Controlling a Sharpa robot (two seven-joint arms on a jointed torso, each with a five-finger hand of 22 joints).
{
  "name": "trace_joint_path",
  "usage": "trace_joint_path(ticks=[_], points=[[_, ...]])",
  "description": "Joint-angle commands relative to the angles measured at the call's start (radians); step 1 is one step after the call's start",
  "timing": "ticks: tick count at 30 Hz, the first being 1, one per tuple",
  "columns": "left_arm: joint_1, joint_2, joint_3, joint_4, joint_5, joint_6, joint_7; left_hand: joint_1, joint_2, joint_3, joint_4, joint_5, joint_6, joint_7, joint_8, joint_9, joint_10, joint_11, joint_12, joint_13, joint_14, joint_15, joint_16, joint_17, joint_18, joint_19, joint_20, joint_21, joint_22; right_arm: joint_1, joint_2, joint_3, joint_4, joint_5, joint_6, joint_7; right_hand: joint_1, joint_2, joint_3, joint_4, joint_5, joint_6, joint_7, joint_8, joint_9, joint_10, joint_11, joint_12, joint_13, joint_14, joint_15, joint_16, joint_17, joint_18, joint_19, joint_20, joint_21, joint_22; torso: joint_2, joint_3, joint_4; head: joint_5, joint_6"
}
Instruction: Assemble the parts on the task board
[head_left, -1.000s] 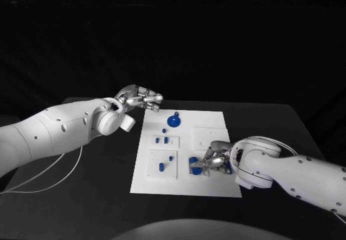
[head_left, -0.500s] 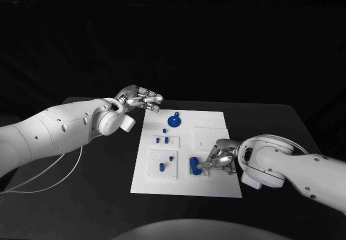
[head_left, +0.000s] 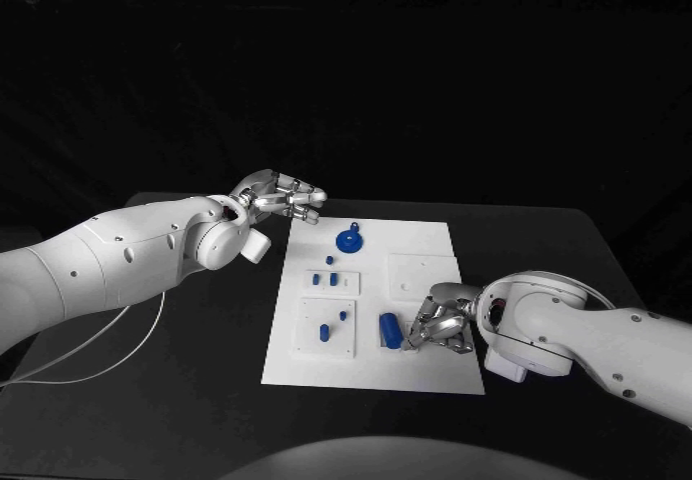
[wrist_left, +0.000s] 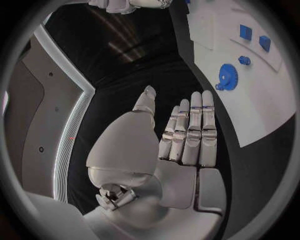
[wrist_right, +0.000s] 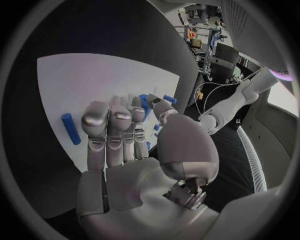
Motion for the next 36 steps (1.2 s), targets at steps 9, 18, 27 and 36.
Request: trace_joint_path(ticks=[9, 18, 27, 36], points=[[-0.001, 0.000, 0.000, 0.001, -0.003, 0.016, 0.001, -0.006, 0.006, -0.001, 0.002, -0.004, -0.009, 0.000, 0.000, 0.001, -0.008, 0.000, 0.004, 0.001, 0.000, 0.005, -0.002, 0.001, -0.007, -0.002, 0.006, 0.007, -0.001, -0.011, 0.026, 0.000, -0.017, -0.030, -0.034, -0.011, -0.027, 0.027, 0.009, 0.009, -0.020, 0.002, -0.005, -0.001, 0.018, 0.004, -0.010, 0.009, 0.002, 0.001, -0.006, 0.005, -0.002, -0.006, 0.064, -0.008, 0.001, 0.091, 0.000, 0.0007, 0.0008, 0.003, -0.003], [-0.001, -0.001, 0.000, 0.003, -0.003, 0.017, -0.002, -0.007, 0.008, -0.003, 0.000, -0.004, -0.009, 0.000, 0.000, 0.001, -0.007, 0.000, 0.004, 0.001, -0.002, 0.005, -0.002, 0.001, -0.007, -0.003, 0.006, 0.008, -0.004, -0.016, 0.042, 0.000, -0.028, -0.042, -0.051, -0.016, -0.048, 0.031, 0.009, 0.027, -0.033, 0.003, -0.006, -0.001, 0.032, 0.007, -0.010, 0.014, 0.004, 0.002, -0.006, 0.007, -0.003, -0.006, 0.064, -0.008, 0.005, 0.091, 0.000, 0.0007, -0.0009, 0.006, -0.006], [-0.001, -0.002, 0.000, 0.003, -0.004, 0.018, -0.004, -0.006, 0.010, -0.004, -0.003, -0.003, -0.008, 0.000, 0.000, 0.001, -0.006, 0.000, 0.004, 0.001, -0.002, 0.005, -0.002, 0.001, -0.007, -0.004, 0.006, 0.011, -0.009, -0.023, 0.053, 0.000, -0.040, -0.049, -0.031, -0.018, -0.051, 0.030, 0.007, 0.029, -0.034, 0.002, -0.006, -0.001, 0.036, 0.006, -0.010, 0.012, 0.004, 0.001, -0.006, 0.007, -0.004, -0.007, 0.064, -0.008, 0.004, 0.090, 0.000, 0.0003, 0.0003, 0.007, -0.010], [-0.001, -0.002, -0.001, 0.002, -0.005, 0.019, -0.005, -0.006, 0.010, -0.004, -0.003, -0.003, -0.008, 0.000, 0.000, 0.001, -0.006, 0.000, 0.004, 0.001, -0.002, 0.005, -0.002, 0.001, -0.007, -0.004, 0.006, 0.011, -0.009, -0.034, 0.060, 0.000, -0.050, -0.066, -0.007, -0.021, -0.041, 0.033, -0.005, 0.003, -0.034, 0.004, -0.006, -0.001, 0.029, 0.005, -0.010, 0.011, 0.003, 0.001, -0.006, 0.007, -0.006, -0.008, 0.064, -0.008, 0.005, 0.090, -0.001, -0.0004, -0.0001, 0.008, -0.013]])
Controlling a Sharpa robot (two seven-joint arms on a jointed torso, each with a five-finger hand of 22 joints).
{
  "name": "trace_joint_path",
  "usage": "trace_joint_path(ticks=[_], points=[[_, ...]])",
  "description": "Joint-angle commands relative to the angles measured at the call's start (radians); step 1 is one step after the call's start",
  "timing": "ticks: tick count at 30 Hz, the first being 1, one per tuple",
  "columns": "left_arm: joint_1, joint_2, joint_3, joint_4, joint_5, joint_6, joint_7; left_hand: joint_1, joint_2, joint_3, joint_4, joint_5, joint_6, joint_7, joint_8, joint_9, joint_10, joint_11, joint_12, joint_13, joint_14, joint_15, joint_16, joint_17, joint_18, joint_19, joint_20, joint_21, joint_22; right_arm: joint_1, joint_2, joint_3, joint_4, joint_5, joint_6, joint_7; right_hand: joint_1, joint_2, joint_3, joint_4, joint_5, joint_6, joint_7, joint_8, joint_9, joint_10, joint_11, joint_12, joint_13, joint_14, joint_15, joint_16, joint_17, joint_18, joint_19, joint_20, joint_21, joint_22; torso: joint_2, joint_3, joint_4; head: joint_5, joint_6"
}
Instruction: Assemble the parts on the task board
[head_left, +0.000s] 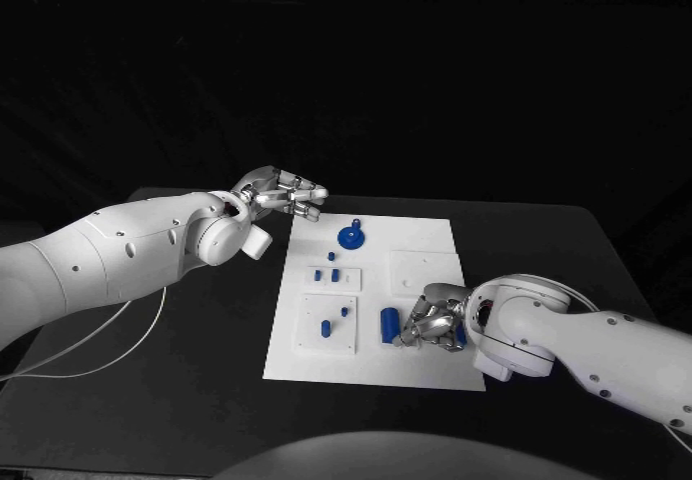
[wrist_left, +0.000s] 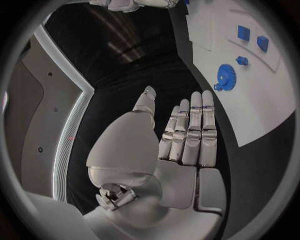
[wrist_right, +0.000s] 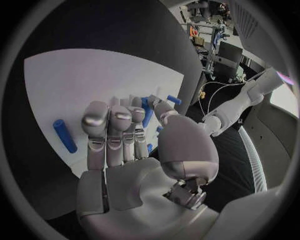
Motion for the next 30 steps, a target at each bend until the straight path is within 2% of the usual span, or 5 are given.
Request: trace_joint_path(ticks=[1, 9, 13, 21, 30], points=[[0.000, 0.001, 0.000, 0.001, -0.002, 0.015, 0.003, -0.002, 0.006, -0.004, -0.003, -0.003, -0.008, 0.000, 0.000, 0.001, -0.006, 0.000, 0.004, 0.001, -0.002, 0.005, -0.002, 0.001, -0.007, -0.004, 0.006, 0.005, -0.001, -0.005, 0.003, 0.000, -0.005, -0.027, 0.029, -0.005, 0.001, 0.002, 0.002, -0.010, -0.007, 0.004, -0.006, -0.001, -0.003, 0.001, -0.006, 0.005, 0.000, 0.001, -0.006, 0.003, -0.001, -0.008, 0.064, -0.008, 0.006, 0.090, 0.000, -0.0002, -0.0001, 0.000, -0.002], [-0.001, 0.000, -0.001, 0.001, -0.003, 0.017, 0.001, 0.000, 0.008, -0.005, -0.005, -0.003, -0.007, 0.000, 0.000, 0.001, -0.006, 0.000, 0.004, 0.001, -0.003, 0.005, -0.002, 0.001, -0.007, -0.005, 0.006, 0.006, -0.003, -0.017, 0.010, 0.000, -0.012, -0.037, 0.016, -0.005, -0.003, 0.008, -0.016, 0.001, -0.078, 0.009, -0.005, -0.001, -0.001, 0.004, -0.006, 0.009, 0.002, 0.001, -0.005, 0.004, 0.000, -0.008, 0.064, -0.008, 0.006, 0.090, 0.000, 0.0005, -0.0003, 0.001, -0.004], [-0.002, 0.000, -0.001, 0.000, -0.004, 0.019, -0.001, 0.000, 0.008, -0.005, -0.005, -0.003, -0.007, 0.000, 0.000, 0.001, -0.006, 0.000, 0.004, 0.001, -0.003, 0.005, -0.002, 0.001, -0.007, -0.005, 0.006, 0.006, -0.003, -0.019, 0.011, 0.000, -0.014, -0.037, 0.005, -0.004, -0.021, 0.012, -0.024, 0.048, -0.100, 0.009, -0.005, -0.001, 0.011, 0.005, -0.005, 0.010, 0.002, 0.001, -0.005, 0.006, -0.001, -0.008, 0.064, -0.008, 0.007, 0.089, 0.000, 0.0002, 0.0002, 0.001, -0.005], [-0.002, 0.000, -0.002, 0.000, -0.005, 0.021, -0.003, 0.000, 0.008, -0.005, -0.005, -0.003, -0.007, 0.000, 0.000, 0.001, -0.006, 0.000, 0.004, 0.001, -0.003, 0.005, -0.002, 0.001, -0.007, -0.005, 0.006, 0.006, -0.003, -0.020, 0.010, 0.000, -0.016, -0.035, 0.006, -0.004, -0.043, 0.004, -0.010, 0.087, -0.139, 0.010, -0.003, -0.001, 0.024, 0.006, -0.004, 0.012, 0.003, 0.001, -0.005, 0.007, -0.002, -0.007, 0.064, -0.007, 0.009, 0.088, 0.000, 0.0006, -0.0003, 0.002, -0.007], [-0.003, 0.000, -0.002, -0.001, -0.005, 0.021, -0.003, 0.001, 0.013, -0.006, -0.009, -0.001, -0.007, 0.000, 0.000, 0.001, -0.006, 0.000, 0.004, 0.001, -0.003, 0.005, -0.002, 0.001, -0.007, -0.005, 0.006, 0.008, -0.007, -0.020, -0.012, 0.001, -0.003, 0.000, 0.045, 0.009, 0.001, -0.052, -0.038, 0.092, -0.117, 0.003, 0.002, -0.002, 0.015, -0.001, 0.000, 0.005, 0.001, 0.000, -0.003, 0.003, -0.005, -0.006, 0.063, -0.005, 0.003, 0.086, 0.000, 0.0013, -0.0011, -0.001, -0.004]])
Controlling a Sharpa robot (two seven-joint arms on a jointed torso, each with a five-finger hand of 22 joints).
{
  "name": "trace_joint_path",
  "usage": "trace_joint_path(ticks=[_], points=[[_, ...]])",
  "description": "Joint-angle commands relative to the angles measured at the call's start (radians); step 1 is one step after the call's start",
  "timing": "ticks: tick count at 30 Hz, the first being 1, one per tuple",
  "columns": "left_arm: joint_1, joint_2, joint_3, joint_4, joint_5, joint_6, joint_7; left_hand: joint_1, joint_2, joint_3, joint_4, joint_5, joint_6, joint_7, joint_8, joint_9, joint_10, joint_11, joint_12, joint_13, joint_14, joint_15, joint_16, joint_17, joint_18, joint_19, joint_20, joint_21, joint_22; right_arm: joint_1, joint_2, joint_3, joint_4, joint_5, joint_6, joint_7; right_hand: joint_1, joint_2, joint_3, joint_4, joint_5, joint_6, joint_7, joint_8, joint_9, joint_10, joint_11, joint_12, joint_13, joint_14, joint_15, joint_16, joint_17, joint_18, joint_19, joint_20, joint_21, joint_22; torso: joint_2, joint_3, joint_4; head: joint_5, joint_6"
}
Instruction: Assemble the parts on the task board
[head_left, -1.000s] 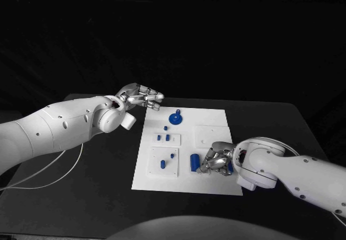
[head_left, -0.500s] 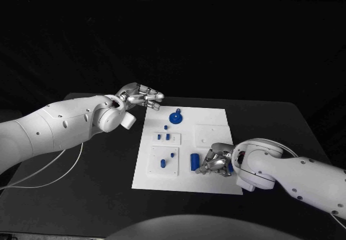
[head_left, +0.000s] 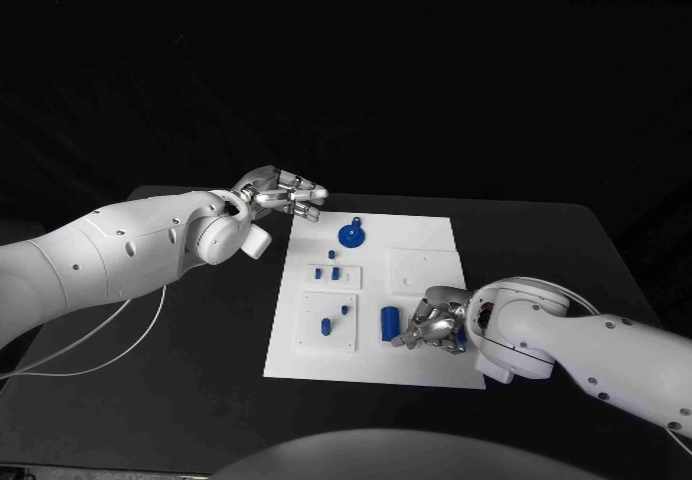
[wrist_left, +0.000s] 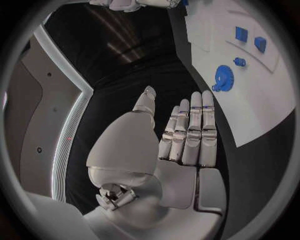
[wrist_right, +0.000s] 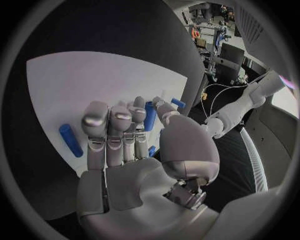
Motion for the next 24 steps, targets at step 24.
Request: trace_joint_path(ticks=[24], points=[[-0.002, -0.010, -0.001, 0.007, 0.027, -0.073, 0.092, 0.012, 0.025, -0.010, -0.019, 0.011, 0.017, -0.009, 0.000, 0.001, 0.021, -0.010, 0.004, 0.001, 0.017, -0.003, -0.001, 0.002, -0.009, 0.008, -0.005, 0.016, -0.004, 0.014, -0.171, 0.143, -0.038, -0.051, 0.088, 0.086, 0.064, 0.043, -0.058, -0.030, 0.003, -0.029, 0.029, -0.003, -0.244, -0.001, 0.013, 0.034, 0.022, 0.001, 0.005, 0.009, 0.008, -0.003, 0.064, 0.003, 0.010, 0.096, 0.001, 0.0016, 0.0000, -0.044, 0.030]])
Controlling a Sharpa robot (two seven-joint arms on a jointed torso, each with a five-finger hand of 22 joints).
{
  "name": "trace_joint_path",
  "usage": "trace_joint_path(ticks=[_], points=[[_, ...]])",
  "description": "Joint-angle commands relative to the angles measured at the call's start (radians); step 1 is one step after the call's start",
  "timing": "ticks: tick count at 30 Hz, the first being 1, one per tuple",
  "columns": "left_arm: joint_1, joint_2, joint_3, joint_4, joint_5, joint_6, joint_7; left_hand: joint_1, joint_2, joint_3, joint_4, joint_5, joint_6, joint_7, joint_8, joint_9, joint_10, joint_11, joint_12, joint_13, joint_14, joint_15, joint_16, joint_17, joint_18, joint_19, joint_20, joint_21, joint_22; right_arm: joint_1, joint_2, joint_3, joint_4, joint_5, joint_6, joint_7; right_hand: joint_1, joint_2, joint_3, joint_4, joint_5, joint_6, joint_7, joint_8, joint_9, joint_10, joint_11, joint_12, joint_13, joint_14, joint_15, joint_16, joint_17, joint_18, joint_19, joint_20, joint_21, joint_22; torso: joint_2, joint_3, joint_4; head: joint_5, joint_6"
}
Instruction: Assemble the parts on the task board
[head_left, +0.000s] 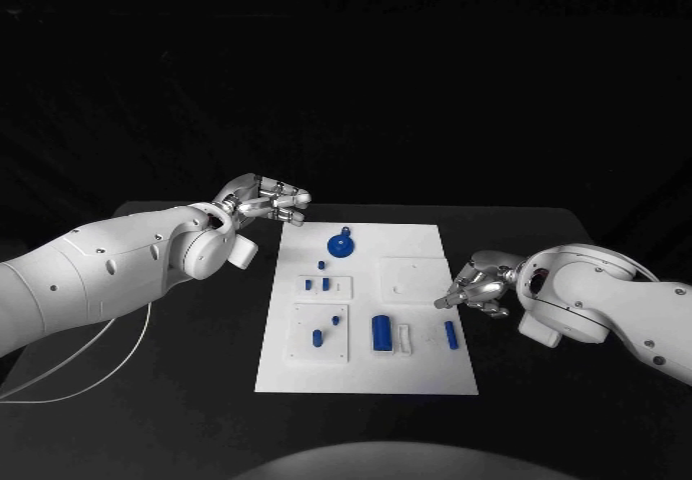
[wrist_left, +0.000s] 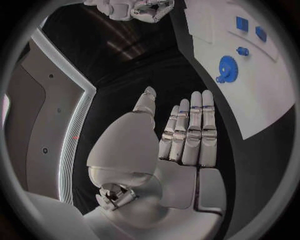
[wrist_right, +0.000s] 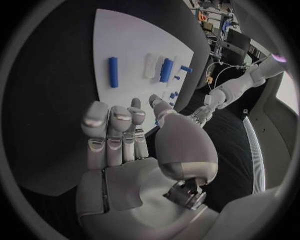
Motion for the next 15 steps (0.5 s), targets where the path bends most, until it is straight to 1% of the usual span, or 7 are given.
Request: trace_joint_path(ticks=[1, 3, 4, 8, 11, 13, 15], points=[[-0.001, 0.000, 0.000, 0.005, 0.016, -0.022, 0.036, 0.005, 0.010, 0.001, -0.008, 0.009, 0.008, 0.001, 0.001, 0.001, 0.007, -0.002, 0.004, 0.001, 0.009, -0.002, -0.001, 0.001, -0.009, 0.004, -0.002, 0.005, -0.001, 0.000, -0.019, 0.002, 0.003, -0.079, 0.069, 0.008, -0.003, 0.006, 0.002, -0.003, -0.017, 0.010, 0.001, -0.002, -0.029, 0.005, 0.001, -0.005, -0.002, 0.002, 0.004, 0.004, -0.001, -0.003, 0.064, 0.003, 0.003, 0.096, 0.002, 0.0002, 0.0011, -0.006, 0.002], [-0.002, 0.000, 0.000, 0.006, 0.017, -0.022, 0.035, 0.005, 0.010, 0.001, -0.009, 0.008, 0.010, 0.001, 0.001, 0.001, 0.009, -0.003, 0.004, 0.001, 0.009, -0.002, -0.001, 0.001, -0.009, 0.004, -0.002, 0.005, -0.001, -0.002, -0.029, 0.003, 0.006, -0.093, 0.083, -0.002, -0.003, 0.006, 0.002, -0.002, -0.023, 0.010, 0.001, -0.003, -0.034, 0.004, 0.001, -0.007, -0.003, 0.002, 0.004, 0.003, -0.001, -0.004, 0.063, 0.003, 0.003, 0.096, 0.001, -0.0006, -0.0009, -0.007, 0.003], [-0.002, 0.000, 0.000, 0.006, 0.017, -0.021, 0.035, 0.005, 0.010, 0.001, -0.009, 0.008, 0.010, 0.001, 0.001, 0.001, 0.009, -0.003, 0.004, 0.001, 0.009, -0.002, -0.001, 0.001, -0.009, 0.004, -0.002, 0.005, -0.001, -0.006, -0.034, 0.003, 0.009, -0.100, 0.089, -0.008, -0.002, 0.004, 0.004, 0.001, -0.022, 0.012, 0.002, -0.002, -0.051, 0.004, 0.001, -0.009, -0.004, 0.002, 0.004, 0.005, 0.001, -0.004, 0.063, 0.003, 0.002, 0.098, 0.000, -0.0016, -0.0018, -0.008, 0.003], [-0.003, 0.002, 0.000, 0.006, 0.017, -0.020, 0.035, 0.003, 0.010, 0.000, -0.010, 0.008, 0.010, 0.001, 0.000, 0.001, 0.010, -0.003, 0.004, 0.001, 0.010, -0.002, -0.001, 0.001, -0.010, 0.004, -0.002, 0.006, -0.001, -0.028, -0.039, 0.003, 0.015, -0.121, 0.105, -0.031, -0.006, 0.004, 0.004, 0.005, -0.023, 0.013, 0.002, -0.002, -0.054, 0.005, 0.002, -0.008, -0.003, 0.003, 0.005, 0.006, 0.002, -0.005, 0.064, 0.003, 0.004, 0.098, -0.002, -0.0025, -0.0030, -0.010, 0.002], [-0.004, 0.003, 0.000, 0.007, 0.017, -0.017, 0.033, 0.003, 0.010, 0.000, -0.010, 0.008, 0.010, 0.001, 0.000, 0.001, 0.010, -0.003, 0.004, 0.001, 0.010, -0.002, -0.001, 0.001, -0.010, 0.004, -0.002, 0.006, -0.001, -0.050, -0.032, 0.003, 0.014, -0.142, 0.111, -0.045, -0.010, 0.002, 0.004, 0.010, -0.024, 0.015, 0.002, -0.002, -0.055, 0.006, 0.002, -0.006, -0.002, 0.003, 0.004, 0.008, 0.004, -0.005, 0.064, 0.003, 0.005, 0.099, -0.002, -0.0015, -0.0010, -0.011, 0.002], [-0.005, 0.003, 0.000, 0.008, 0.017, -0.016, 0.032, 0.000, 0.009, -0.001, -0.011, 0.007, 0.009, 0.001, 0.000, 0.001, 0.009, -0.003, 0.003, 0.001, 0.009, -0.002, -0.002, 0.001, -0.010, 0.003, -0.002, 0.007, -0.002, -0.060, -0.026, 0.003, 0.013, -0.153, 0.112, -0.051, -0.011, -0.006, 0.008, 0.022, -0.028, 0.016, 0.001, -0.001, -0.053, 0.007, 0.001, -0.006, -0.001, 0.003, 0.004, 0.010, 0.006, -0.006, 0.064, 0.003, 0.004, 0.099, -0.001, -0.0013, 0.0012, -0.012, 0.001], [-0.005, 0.002, 0.000, 0.008, 0.017, -0.014, 0.030, 0.000, 0.009, -0.001, -0.011, 0.007, 0.009, 0.001, 0.000, 0.001, 0.009, -0.003, 0.003, 0.001, 0.009, -0.002, -0.002, 0.001, -0.010, 0.003, -0.002, 0.007, -0.002, -0.069, -0.021, 0.003, 0.012, -0.162, 0.112, -0.055, -0.014, -0.013, 0.009, 0.034, -0.032, 0.017, 0.002, -0.001, -0.047, 0.007, 0.001, -0.005, -0.001, 0.003, 0.004, 0.010, 0.007, -0.006, 0.064, 0.002, 0.005, 0.100, 0.000, -0.0017, 0.0011, -0.010, 0.001]])
